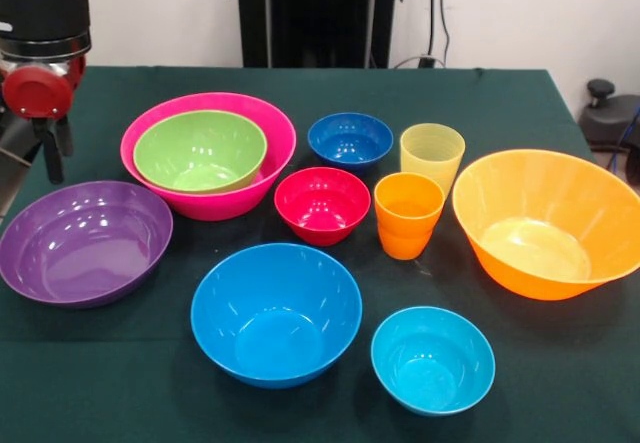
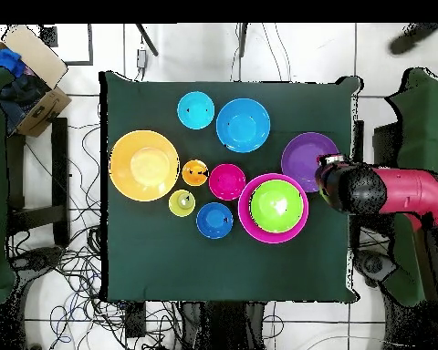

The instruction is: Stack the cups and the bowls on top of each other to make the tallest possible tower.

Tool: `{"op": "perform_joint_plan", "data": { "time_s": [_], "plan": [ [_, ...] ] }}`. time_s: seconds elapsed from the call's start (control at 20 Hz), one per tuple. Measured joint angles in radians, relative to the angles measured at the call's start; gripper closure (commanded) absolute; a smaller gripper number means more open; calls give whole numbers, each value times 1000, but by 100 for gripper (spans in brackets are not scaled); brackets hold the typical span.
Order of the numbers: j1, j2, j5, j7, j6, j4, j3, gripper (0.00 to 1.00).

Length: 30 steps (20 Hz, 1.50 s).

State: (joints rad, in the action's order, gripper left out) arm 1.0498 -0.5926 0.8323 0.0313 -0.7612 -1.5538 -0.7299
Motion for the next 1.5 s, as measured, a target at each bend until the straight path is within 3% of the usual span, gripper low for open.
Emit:
{"op": "perform_joint_plan", "data": {
  "time_s": [0.8,1.5],
  "plan": [
    [-21,43,32,0,37,14,17,0],
    [-128,40,64,0,41,16,106,0]
  ]
}}
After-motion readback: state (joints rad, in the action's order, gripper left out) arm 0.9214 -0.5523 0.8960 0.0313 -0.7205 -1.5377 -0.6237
